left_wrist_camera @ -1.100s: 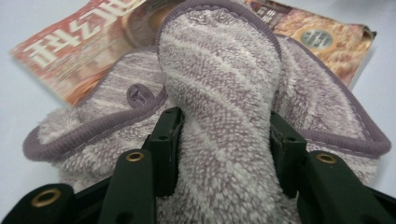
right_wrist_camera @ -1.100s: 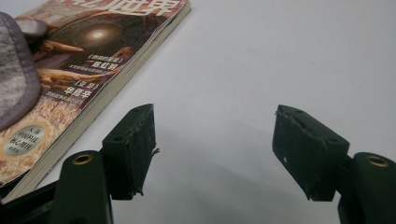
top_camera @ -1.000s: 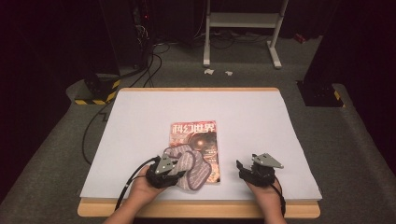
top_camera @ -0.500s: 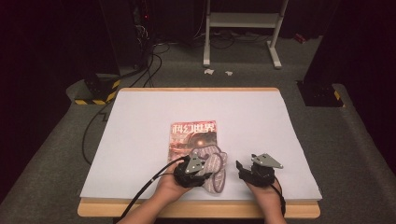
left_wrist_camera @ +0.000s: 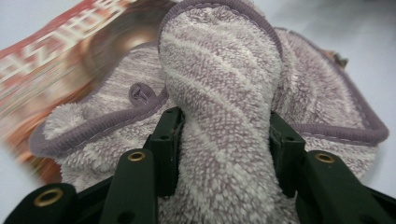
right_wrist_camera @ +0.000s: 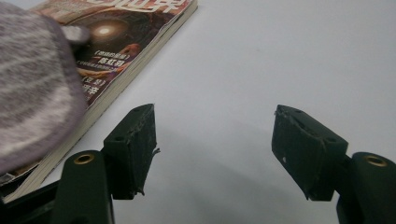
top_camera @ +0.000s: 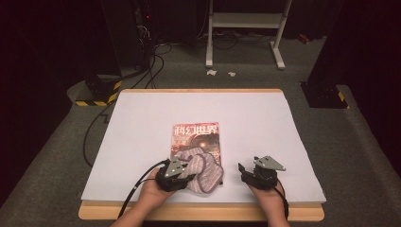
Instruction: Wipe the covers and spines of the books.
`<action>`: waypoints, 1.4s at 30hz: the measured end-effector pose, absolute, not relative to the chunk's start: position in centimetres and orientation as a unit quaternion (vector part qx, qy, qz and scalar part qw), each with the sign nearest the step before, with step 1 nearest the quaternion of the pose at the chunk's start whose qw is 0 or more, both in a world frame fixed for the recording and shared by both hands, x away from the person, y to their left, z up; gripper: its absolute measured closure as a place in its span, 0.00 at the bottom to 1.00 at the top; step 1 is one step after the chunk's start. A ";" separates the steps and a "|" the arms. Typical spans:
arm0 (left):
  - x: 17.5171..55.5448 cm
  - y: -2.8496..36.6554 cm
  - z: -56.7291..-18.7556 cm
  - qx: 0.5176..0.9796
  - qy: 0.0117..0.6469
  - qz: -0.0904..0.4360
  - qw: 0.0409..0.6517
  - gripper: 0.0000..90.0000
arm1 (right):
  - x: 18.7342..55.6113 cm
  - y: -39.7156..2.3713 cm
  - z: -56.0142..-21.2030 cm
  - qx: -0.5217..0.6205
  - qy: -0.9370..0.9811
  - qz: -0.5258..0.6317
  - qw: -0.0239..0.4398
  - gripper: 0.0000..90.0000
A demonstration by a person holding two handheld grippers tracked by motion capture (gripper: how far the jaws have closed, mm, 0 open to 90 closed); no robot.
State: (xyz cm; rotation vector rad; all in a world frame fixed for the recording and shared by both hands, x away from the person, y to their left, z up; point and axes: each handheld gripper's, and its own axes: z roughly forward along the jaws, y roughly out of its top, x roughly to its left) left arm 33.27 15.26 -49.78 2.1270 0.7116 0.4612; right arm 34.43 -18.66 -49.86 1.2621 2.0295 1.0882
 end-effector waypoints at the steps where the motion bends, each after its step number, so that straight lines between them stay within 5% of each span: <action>1: 33.1 15.9 -49.8 0.843 0.289 0.186 0.414 0.61 | 34.4 -18.6 -49.9 0.464 0.748 0.400 0.255 0.35; 23: 32.3 20.5 -49.2 0.836 0.311 0.220 0.395 0.62 | 34.5 -18.6 -50.0 0.465 0.751 0.397 0.251 0.35; 42: 37.8 22.0 -46.7 0.809 0.349 0.231 0.413 0.63 | 34.5 -18.5 -50.1 0.465 0.751 0.397 0.250 0.35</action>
